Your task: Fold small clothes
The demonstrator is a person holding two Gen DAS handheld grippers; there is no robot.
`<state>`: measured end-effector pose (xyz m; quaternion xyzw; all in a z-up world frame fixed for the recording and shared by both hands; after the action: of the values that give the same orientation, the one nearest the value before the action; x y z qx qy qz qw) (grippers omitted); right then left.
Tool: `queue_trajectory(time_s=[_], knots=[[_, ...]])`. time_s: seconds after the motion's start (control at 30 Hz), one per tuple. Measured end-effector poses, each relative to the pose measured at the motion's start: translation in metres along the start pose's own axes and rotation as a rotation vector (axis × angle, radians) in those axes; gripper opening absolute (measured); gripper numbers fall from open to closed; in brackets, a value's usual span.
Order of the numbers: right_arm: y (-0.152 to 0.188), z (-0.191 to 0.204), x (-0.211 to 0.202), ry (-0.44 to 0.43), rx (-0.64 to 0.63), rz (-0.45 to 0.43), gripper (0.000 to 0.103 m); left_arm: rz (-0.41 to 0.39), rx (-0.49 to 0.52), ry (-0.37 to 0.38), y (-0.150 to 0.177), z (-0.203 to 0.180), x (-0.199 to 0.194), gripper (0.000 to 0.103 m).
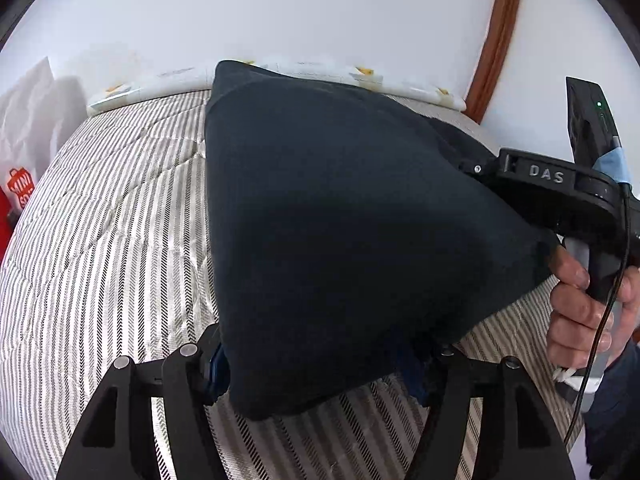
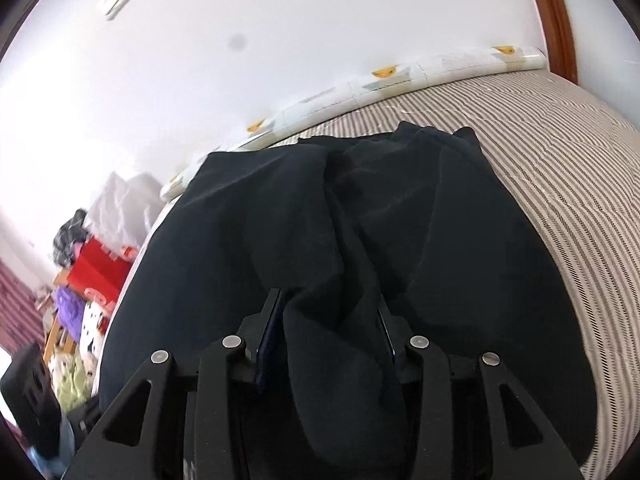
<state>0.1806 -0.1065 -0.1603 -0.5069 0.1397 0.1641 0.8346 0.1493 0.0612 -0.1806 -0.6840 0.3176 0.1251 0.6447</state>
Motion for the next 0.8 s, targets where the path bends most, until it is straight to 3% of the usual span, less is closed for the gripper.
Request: queue_trajectory(time_s=[0.03, 0.13, 0.23, 0.37, 0.43, 0.57, 0.8], knots=[[-0.001, 0.002, 0.003, 0.0, -0.001, -0.002, 0.015, 0.001, 0.002, -0.004, 0.001, -0.001, 0.002, 0.066], [-0.006, 0.006, 0.002, -0.018, -0.038, -0.013, 0.011, 0.003, 0.012, -0.011, 0.001, -0.003, 0.002, 0.066], [-0.022, -0.003, -0.028, -0.054, -0.059, -0.12, 0.009, 0.007, 0.019, -0.016, 0.002, -0.003, 0.003, 0.066], [-0.038, -0.033, -0.075, 0.042, -0.074, -0.266, 0.009, 0.013, 0.054, -0.018, 0.002, -0.007, 0.003, 0.066], [-0.035, -0.055, -0.082, 0.083, -0.054, -0.247, 0.009, 0.011, 0.067, -0.013, 0.001, -0.009, 0.004, 0.066], [-0.011, -0.075, -0.065, 0.122, -0.054, -0.129, 0.011, 0.013, 0.071, -0.019, 0.0, -0.012, 0.006, 0.066], [-0.006, -0.075, -0.075, 0.169, -0.083, -0.114, 0.024, -0.002, 0.097, -0.015, 0.002, -0.012, -0.014, 0.064]])
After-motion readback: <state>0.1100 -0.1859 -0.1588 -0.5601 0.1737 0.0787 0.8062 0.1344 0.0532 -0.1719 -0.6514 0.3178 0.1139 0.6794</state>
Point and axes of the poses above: each gripper's, at about its wrist camera, not at the fingertips, and x roughly the way its jaws point, z to its left, y to its underside, the point moved 1 cm from there along x, roughly the way its jaws point, and after that the axes turned 14 degrees about -z, right-handed, at the moved point
